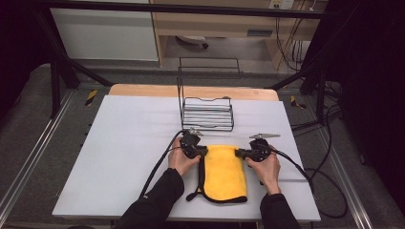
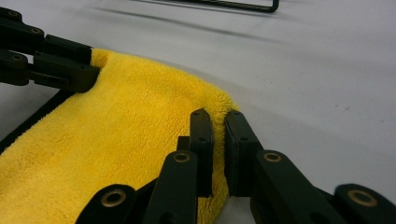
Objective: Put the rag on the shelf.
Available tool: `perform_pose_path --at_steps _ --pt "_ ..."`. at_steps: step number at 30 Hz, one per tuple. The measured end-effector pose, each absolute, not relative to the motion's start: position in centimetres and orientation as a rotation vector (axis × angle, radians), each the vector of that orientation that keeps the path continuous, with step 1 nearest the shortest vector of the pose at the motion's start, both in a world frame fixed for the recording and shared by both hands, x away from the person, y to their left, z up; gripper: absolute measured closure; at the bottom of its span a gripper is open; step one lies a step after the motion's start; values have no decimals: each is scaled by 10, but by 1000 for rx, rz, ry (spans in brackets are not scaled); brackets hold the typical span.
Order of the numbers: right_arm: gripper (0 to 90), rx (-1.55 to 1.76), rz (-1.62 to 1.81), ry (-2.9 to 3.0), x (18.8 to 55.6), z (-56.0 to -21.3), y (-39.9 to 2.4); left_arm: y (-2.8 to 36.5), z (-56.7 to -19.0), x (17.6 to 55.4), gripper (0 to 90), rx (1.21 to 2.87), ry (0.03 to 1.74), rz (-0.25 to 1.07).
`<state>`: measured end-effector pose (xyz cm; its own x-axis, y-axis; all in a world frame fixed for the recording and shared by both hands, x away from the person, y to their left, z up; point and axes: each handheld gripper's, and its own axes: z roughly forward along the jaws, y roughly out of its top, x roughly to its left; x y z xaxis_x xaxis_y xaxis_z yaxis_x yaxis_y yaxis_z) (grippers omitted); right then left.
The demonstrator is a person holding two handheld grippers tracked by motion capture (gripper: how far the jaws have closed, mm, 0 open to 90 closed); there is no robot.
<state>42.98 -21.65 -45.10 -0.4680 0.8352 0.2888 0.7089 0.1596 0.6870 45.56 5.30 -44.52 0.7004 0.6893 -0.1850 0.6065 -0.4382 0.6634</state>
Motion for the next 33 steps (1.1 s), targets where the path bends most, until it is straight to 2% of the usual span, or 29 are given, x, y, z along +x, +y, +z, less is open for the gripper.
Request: perform_pose_path --at_steps 10,33 --pt "838 1464 1281 2221 421 -441 -219 65 -439 448 778 2056 965 136" --pt "838 1362 1387 2172 400 -417 -221 71 -418 427 781 2004 873 225"
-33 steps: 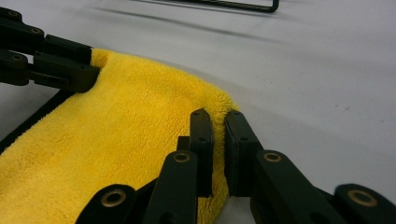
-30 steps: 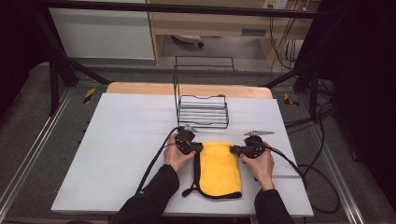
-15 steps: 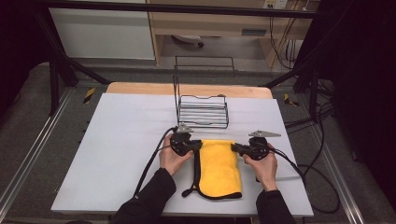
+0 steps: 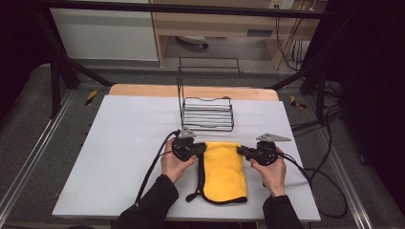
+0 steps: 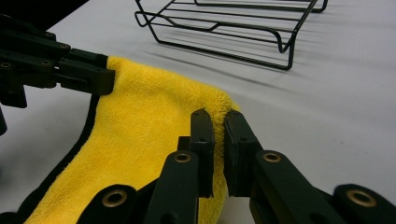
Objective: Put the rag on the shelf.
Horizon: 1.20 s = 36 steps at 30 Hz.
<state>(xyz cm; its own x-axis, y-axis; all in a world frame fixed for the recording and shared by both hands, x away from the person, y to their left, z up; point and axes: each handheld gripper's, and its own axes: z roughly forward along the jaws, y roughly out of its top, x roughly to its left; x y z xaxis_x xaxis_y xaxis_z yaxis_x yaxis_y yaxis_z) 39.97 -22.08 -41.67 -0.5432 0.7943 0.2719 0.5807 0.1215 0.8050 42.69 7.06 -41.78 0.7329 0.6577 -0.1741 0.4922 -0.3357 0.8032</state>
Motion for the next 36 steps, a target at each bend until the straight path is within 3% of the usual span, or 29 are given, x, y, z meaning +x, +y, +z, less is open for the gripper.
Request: perform_pose_path --at_steps 36 --pt "845 1203 1487 2070 371 -368 -218 83 -369 395 789 1869 769 315"
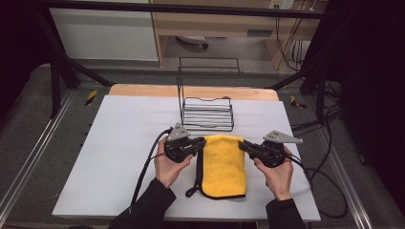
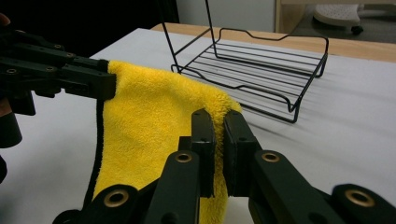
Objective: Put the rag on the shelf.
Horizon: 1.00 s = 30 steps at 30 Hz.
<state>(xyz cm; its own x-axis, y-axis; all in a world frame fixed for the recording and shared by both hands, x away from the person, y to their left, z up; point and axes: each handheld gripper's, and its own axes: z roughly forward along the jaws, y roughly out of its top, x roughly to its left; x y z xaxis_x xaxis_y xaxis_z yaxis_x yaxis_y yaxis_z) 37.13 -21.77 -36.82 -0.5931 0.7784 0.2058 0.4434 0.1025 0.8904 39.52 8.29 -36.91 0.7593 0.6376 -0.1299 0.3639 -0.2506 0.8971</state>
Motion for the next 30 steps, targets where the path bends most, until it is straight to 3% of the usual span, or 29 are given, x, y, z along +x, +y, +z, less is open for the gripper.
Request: perform_pose_path --at_steps 30 --pt "853 1075 1559 1938 356 -321 -215 90 -318 381 790 1762 689 419"
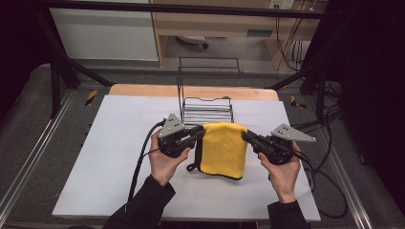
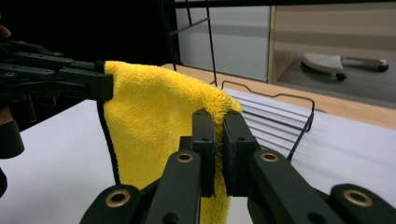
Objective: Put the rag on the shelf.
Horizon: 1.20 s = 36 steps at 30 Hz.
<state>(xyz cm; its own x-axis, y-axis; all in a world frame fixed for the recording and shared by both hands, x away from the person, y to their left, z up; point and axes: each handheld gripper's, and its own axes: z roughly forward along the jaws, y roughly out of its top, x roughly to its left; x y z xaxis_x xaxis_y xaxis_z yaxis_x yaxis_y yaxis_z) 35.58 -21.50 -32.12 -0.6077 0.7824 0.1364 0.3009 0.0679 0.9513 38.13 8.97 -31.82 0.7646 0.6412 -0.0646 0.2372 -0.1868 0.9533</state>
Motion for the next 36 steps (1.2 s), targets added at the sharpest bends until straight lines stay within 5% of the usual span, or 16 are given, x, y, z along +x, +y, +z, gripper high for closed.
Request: perform_pose_path --at_steps 36 --pt "852 941 1653 1782 369 -257 -195 107 -257 392 791 1585 661 524"
